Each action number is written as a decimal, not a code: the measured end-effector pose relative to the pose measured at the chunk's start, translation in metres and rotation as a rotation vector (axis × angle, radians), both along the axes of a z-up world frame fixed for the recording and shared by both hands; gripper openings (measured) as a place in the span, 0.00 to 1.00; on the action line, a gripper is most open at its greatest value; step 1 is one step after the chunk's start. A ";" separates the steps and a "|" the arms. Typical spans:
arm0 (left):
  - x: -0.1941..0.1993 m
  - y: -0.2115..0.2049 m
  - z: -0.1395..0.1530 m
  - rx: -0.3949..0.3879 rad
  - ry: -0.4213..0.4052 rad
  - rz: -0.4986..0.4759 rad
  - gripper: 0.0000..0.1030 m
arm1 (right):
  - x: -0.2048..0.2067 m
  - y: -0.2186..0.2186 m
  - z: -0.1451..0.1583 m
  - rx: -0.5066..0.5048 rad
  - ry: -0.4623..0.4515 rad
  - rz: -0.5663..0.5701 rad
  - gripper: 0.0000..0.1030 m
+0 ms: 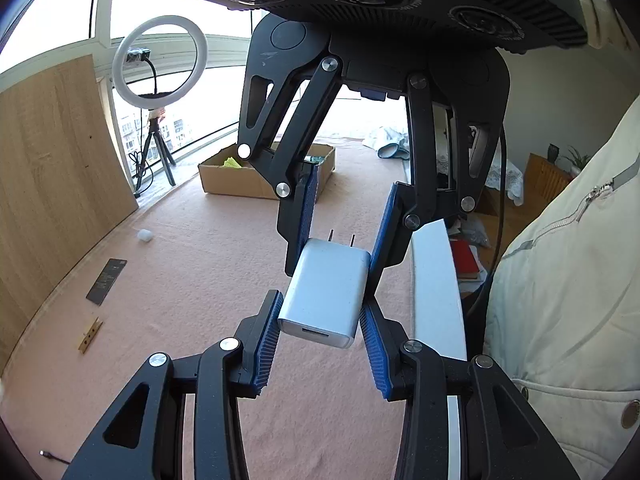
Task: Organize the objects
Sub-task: 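Carry the charger held by both grippers toward the box, then lower the charger into the box and open both grippers, then move the right gripper to the wooden clothespin and close on it, then lift the clothespin with the right gripper while the left gripper approaches the white eraser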
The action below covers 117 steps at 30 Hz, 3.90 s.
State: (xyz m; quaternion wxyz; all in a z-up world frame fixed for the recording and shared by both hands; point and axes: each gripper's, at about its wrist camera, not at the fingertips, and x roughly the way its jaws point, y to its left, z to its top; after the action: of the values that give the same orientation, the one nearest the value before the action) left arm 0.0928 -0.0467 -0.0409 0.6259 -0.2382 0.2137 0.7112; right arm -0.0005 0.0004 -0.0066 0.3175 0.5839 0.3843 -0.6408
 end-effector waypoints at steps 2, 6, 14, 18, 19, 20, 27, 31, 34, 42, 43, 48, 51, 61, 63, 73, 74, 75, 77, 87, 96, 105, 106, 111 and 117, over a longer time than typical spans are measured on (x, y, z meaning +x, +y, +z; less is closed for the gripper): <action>-0.001 -0.001 0.000 0.000 0.000 0.002 0.41 | -0.001 -0.002 -0.001 0.004 0.000 0.001 0.31; -0.004 -0.002 -0.001 -0.001 0.000 0.010 0.41 | -0.004 -0.002 -0.001 0.001 0.005 0.002 0.31; -0.012 0.007 -0.002 -0.036 -0.004 0.022 0.41 | -0.005 0.007 -0.001 -0.029 0.019 0.013 0.31; -0.016 0.024 -0.005 -0.070 -0.018 0.040 0.41 | -0.001 0.021 -0.004 -0.061 0.038 0.035 0.31; -0.017 0.031 -0.007 -0.082 -0.020 0.045 0.41 | 0.002 0.026 -0.005 -0.068 0.044 0.043 0.31; -0.018 0.038 -0.008 -0.097 -0.022 0.051 0.41 | 0.004 0.032 -0.006 -0.077 0.049 0.052 0.31; -0.017 0.110 -0.007 -0.206 -0.018 0.113 0.41 | 0.027 0.092 -0.011 -0.173 0.100 0.119 0.31; -0.019 0.165 -0.001 -0.275 -0.016 0.119 0.41 | 0.046 0.137 -0.010 -0.231 0.142 0.148 0.31; -0.024 0.208 0.005 -0.317 -0.013 0.103 0.41 | 0.061 0.174 -0.007 -0.274 0.180 0.147 0.31; -0.040 0.332 0.025 -0.403 0.041 0.020 0.41 | 0.095 0.278 0.008 -0.343 0.268 0.088 0.31; -0.043 0.348 0.027 -0.411 0.046 0.004 0.41 | 0.098 0.291 0.010 -0.344 0.276 0.081 0.31; -0.065 0.420 0.029 -0.447 0.068 -0.054 0.41 | 0.106 0.347 0.011 -0.334 0.311 0.034 0.31; -0.077 0.452 0.030 -0.447 0.074 -0.058 0.42 | 0.108 0.379 0.010 -0.346 0.339 -0.005 0.31; -0.085 0.470 0.004 -0.519 0.131 0.188 0.84 | 0.107 0.442 -0.021 -0.334 0.361 -0.197 0.46; -0.081 0.455 0.007 -0.491 0.129 0.254 0.87 | 0.115 0.445 -0.023 -0.332 0.368 -0.218 0.46; -0.096 0.312 -0.006 -0.388 -0.010 0.635 0.91 | 0.110 0.428 0.000 -0.346 0.449 -0.375 0.64; -0.100 0.294 -0.010 -0.383 -0.022 0.680 0.91 | 0.101 0.420 0.002 -0.345 0.457 -0.398 0.64; -0.107 0.276 -0.013 -0.374 -0.038 0.732 0.91 | 0.094 0.411 0.005 -0.347 0.462 -0.418 0.64; -0.115 0.238 -0.016 -0.342 -0.087 0.830 0.92 | 0.077 0.388 0.010 -0.356 0.468 -0.454 0.64; -0.136 0.039 -0.035 -0.197 -0.236 1.163 0.95 | -0.052 0.198 -0.021 -0.356 0.421 -0.596 0.71; -0.084 -0.060 -0.051 -0.103 -0.354 1.358 0.96 | -0.209 0.113 -0.104 -0.375 0.380 -0.662 0.72; -0.054 -0.070 -0.059 -0.120 -0.372 1.434 0.96 | -0.268 0.088 -0.104 -0.391 0.419 -0.543 0.56; -0.056 -0.067 -0.059 -0.121 -0.371 1.436 0.96 | -0.270 0.086 -0.103 -0.409 0.399 -0.530 0.41; -0.085 -0.048 -0.054 -0.118 -0.350 1.424 0.96 | -0.259 0.076 -0.102 -0.437 0.342 -0.490 0.11; -0.141 -0.009 -0.056 -0.075 -0.333 1.398 0.98 | -0.191 0.114 -0.103 -0.485 0.309 -0.639 0.11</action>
State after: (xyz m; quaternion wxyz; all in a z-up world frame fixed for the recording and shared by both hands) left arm -0.0487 -0.0558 -0.0965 0.0398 -0.4461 -0.0629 0.8919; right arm -0.1911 0.1144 -0.1092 0.1699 0.4792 0.0655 -0.8586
